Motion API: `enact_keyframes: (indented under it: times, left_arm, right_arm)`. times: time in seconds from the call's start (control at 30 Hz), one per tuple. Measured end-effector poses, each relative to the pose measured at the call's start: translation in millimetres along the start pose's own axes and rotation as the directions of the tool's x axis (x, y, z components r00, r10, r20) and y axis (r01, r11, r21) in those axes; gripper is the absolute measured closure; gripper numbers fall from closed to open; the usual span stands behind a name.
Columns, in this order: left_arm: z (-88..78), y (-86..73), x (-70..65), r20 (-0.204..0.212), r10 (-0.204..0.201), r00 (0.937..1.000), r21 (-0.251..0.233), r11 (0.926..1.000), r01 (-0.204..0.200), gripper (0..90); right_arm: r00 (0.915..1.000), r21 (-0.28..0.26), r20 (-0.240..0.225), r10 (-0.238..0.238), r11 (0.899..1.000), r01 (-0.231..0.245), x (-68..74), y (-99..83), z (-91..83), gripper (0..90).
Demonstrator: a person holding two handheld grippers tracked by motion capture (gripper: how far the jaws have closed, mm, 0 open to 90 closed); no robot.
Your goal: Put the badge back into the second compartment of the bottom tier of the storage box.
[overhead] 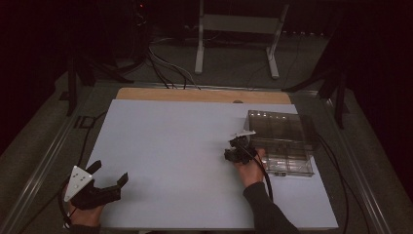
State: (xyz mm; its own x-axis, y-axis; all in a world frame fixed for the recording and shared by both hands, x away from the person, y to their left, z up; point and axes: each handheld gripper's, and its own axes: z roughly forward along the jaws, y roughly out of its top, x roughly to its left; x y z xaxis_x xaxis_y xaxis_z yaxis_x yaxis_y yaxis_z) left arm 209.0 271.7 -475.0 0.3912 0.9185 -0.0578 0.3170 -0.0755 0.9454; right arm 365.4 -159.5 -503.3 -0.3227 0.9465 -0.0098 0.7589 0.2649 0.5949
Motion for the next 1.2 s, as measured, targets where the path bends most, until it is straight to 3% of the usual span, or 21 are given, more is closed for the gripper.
enact_keyframes:
  times: [0.2, 0.5, 0.67, 0.93, 1.03, 1.1, 1.2]
  left_arm:
    - [0.2, -0.1, 0.1, 0.0, 0.002, 1.0, 0.002, 1.0, -0.002, 0.6]
    - [-0.1, -0.1, 0.2, 0.0, 0.0, 1.0, -0.001, 1.0, 0.0, 0.6]
    - [-0.2, -0.2, 0.6, -0.001, 0.0, 1.0, 0.0, 1.0, 0.0, 0.6]
    - [0.2, -0.2, -0.1, 0.0, 0.003, 1.0, 0.003, 1.0, -0.003, 0.6]
    - [0.2, -0.2, -0.2, 0.0, 0.003, 1.0, 0.004, 1.0, -0.003, 0.5]
    - [0.5, -0.3, -0.4, 0.0, 0.002, 1.0, 0.004, 1.0, -0.002, 0.6]
    - [0.3, -0.3, -0.1, 0.0, 0.002, 1.0, 0.004, 1.0, -0.002, 0.6]
  right_arm:
    - [0.9975, 0.01, -0.07, 0.01, 1.0, -0.009, -0.9, -1.1, -0.6, 56.3]
    - [0.9962, 0.023, -0.076, 0.041, 0.999, -0.04, 0.3, -1.0, 6.1, 56.1]
    - [0.9943, 0.005, -0.092, 0.053, 0.999, -0.052, -1.1, -0.6, 2.7, 65.8]
    - [0.9931, -0.058, -0.116, -0.015, 0.998, 0.008, 3.6, 0.1, -7.9, 81.6]
    - [0.992, -0.065, -0.118, -0.043, 0.997, 0.036, 7.3, 0.5, -10.0, 85.0]
    - [0.987, -0.066, -0.157, -0.033, 0.998, 0.023, 7.6, 1.1, -10.6, 87.1]
    - [0.9873, -0.063, -0.145, -0.064, 0.996, 0.056, 13.0, 1.6, -10.4, 87.9]
